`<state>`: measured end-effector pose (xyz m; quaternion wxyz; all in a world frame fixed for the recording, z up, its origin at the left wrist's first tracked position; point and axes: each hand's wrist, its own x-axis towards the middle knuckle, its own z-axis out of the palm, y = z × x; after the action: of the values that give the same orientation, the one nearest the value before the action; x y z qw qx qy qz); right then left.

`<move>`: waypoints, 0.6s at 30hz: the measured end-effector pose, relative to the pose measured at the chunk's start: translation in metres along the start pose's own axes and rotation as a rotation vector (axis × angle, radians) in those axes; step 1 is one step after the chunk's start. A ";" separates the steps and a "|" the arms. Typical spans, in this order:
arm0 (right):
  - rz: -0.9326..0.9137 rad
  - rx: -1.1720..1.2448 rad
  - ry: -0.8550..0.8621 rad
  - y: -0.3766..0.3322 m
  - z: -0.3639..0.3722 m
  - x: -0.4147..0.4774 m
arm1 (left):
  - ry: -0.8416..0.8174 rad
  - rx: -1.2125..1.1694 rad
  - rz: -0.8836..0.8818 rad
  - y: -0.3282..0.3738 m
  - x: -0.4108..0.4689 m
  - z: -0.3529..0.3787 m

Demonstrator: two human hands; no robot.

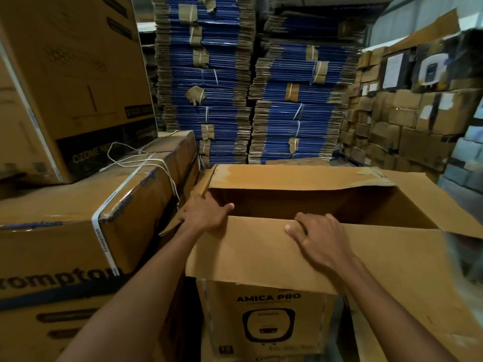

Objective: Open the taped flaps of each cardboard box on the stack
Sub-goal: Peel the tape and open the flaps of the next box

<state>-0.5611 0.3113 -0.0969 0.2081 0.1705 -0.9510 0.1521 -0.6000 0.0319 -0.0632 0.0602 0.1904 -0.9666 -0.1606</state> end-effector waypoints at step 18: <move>0.137 -0.126 0.219 0.025 0.003 0.160 | 0.223 0.013 0.045 -0.006 -0.015 0.020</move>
<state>-0.7089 0.2906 -0.0337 0.3102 0.0743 -0.9396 0.1238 -0.5873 0.0381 -0.0846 0.1700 0.1858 -0.9589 -0.1309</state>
